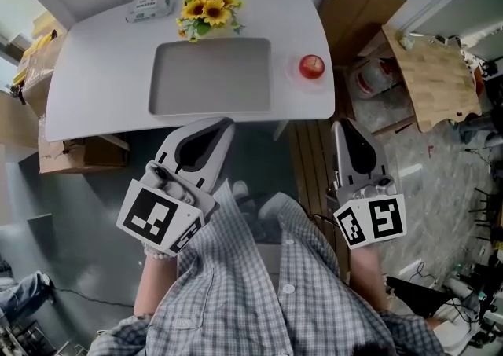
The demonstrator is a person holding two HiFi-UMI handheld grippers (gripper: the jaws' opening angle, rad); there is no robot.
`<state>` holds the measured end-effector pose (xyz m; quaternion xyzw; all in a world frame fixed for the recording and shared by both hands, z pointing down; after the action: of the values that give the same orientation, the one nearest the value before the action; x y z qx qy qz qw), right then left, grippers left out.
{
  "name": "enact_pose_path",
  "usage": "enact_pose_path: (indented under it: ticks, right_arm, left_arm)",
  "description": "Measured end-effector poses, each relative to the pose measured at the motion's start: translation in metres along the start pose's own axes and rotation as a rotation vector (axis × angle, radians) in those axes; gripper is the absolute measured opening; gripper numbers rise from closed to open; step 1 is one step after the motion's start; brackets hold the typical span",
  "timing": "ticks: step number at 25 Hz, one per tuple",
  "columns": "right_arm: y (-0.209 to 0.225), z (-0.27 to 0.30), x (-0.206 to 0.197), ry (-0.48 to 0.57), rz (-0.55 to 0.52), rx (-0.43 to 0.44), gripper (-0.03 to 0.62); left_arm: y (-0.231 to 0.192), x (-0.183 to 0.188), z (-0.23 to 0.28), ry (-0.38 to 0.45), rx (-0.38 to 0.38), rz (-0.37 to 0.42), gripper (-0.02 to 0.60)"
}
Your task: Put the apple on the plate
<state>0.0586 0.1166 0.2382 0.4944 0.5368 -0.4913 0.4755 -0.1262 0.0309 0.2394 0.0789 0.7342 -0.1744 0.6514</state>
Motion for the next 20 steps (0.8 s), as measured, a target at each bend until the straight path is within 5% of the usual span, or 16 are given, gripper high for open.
enact_pose_path:
  ticks: [13,20]
  right_arm:
    - [0.011,0.032,-0.016,-0.052,-0.017,-0.026,0.032]
    - [0.038,0.059,-0.022,-0.03,0.125,-0.031,0.032]
  left_arm:
    - [-0.035,-0.014,0.012,-0.029,0.012,-0.039,0.009]
    - [-0.048,-0.019,0.036,-0.037,0.065,-0.04,0.009]
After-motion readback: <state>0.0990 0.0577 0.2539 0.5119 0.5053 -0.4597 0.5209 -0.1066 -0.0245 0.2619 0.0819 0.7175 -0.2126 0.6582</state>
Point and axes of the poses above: the fingertips, and each gripper's own axes: z forward along the fingers, y to its right, x out of its top, the point moved 3 cm from there along -z, backward along the fingers, and after that the axes turned 10 degrees about y, right-handed, at the moved point
